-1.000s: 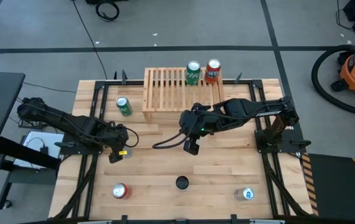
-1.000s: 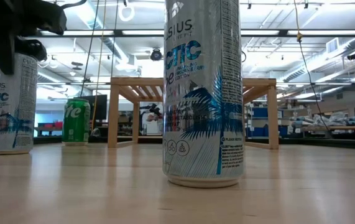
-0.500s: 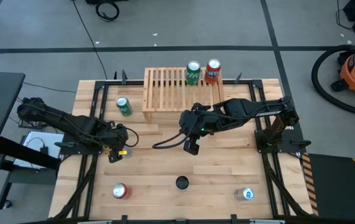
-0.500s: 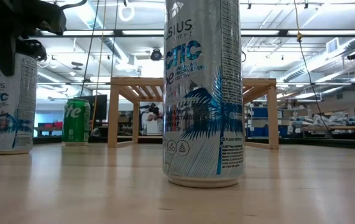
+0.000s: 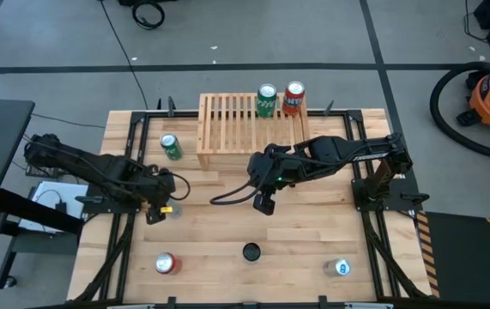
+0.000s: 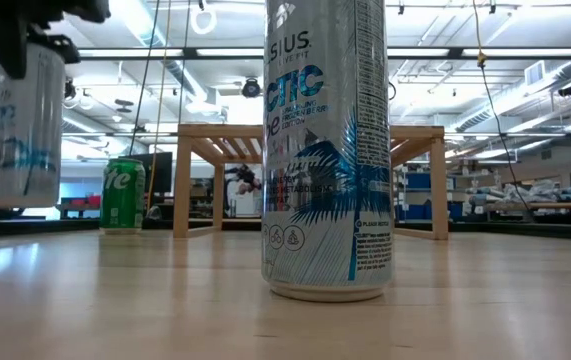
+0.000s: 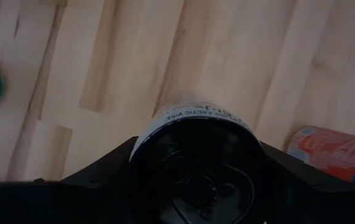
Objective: Place canned beverage on shelf
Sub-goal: Put the left white blue soda can on the shelf
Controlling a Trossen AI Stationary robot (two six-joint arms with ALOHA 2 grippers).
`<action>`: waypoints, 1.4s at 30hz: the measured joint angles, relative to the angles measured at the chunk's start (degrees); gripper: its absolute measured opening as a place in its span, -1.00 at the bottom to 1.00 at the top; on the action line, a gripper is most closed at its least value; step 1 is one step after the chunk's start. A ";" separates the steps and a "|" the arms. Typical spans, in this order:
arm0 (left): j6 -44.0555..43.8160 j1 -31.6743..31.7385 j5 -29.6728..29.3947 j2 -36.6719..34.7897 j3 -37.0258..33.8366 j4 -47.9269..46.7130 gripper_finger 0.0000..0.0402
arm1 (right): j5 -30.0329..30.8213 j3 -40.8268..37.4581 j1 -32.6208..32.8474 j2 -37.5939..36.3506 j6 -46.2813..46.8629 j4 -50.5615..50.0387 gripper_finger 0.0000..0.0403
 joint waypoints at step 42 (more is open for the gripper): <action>11.93 5.62 -6.25 -0.02 7.00 14.99 0.31 | 0.62 -0.02 -0.83 14.84 -18.10 18.25 0.49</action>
